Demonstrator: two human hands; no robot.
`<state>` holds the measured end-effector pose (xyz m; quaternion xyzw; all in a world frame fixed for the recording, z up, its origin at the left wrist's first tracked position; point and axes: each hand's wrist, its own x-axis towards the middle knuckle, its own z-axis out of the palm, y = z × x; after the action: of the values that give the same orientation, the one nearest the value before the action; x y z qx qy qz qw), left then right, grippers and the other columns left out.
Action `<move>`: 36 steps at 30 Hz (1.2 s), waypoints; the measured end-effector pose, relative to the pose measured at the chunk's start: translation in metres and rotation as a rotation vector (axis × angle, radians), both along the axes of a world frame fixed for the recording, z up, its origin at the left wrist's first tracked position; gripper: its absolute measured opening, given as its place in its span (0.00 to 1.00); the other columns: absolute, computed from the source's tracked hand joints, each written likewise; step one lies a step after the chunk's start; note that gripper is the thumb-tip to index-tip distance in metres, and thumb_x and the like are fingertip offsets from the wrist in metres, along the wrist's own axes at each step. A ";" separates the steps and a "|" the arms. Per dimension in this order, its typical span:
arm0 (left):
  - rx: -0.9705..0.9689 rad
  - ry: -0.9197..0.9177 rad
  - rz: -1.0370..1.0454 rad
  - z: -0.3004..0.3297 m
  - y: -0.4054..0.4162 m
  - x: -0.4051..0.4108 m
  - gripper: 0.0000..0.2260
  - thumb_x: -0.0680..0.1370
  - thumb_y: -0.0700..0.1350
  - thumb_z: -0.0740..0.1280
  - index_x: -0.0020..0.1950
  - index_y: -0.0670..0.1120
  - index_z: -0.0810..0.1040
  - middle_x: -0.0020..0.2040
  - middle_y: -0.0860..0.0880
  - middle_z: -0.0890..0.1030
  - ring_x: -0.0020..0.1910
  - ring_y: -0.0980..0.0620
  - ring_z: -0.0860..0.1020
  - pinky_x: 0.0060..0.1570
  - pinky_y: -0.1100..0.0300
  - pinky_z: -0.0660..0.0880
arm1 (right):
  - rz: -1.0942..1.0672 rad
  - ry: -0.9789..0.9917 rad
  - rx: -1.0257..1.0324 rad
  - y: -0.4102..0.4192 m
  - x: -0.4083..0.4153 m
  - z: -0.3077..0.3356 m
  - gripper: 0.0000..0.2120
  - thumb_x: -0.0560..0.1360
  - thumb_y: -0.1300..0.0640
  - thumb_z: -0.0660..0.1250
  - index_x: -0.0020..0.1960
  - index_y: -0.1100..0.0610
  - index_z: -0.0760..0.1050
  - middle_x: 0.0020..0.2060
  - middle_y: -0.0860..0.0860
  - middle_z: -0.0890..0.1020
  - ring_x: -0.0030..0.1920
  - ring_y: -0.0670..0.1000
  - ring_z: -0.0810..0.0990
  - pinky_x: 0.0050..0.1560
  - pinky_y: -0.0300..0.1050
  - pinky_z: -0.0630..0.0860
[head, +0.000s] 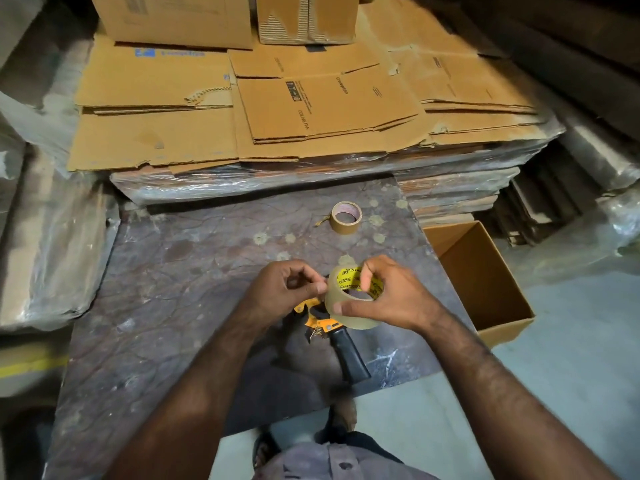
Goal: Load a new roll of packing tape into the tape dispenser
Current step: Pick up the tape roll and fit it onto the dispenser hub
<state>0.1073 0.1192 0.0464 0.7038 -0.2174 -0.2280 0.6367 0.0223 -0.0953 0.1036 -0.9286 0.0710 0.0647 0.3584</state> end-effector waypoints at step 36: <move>0.759 -0.479 0.486 -0.135 -0.057 -0.040 0.01 0.75 0.47 0.72 0.45 0.52 0.82 0.69 0.56 0.78 0.72 0.52 0.70 0.60 0.47 0.67 | 0.677 0.199 -0.387 -0.046 0.118 -0.127 0.58 0.59 0.50 0.85 0.81 0.52 0.56 0.78 0.50 0.64 0.76 0.54 0.67 0.73 0.49 0.69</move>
<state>0.0669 0.0620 -0.0890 0.9483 -0.0892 0.0312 0.3031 0.1404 -0.1411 -0.0232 -0.9389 -0.1939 0.2544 0.1268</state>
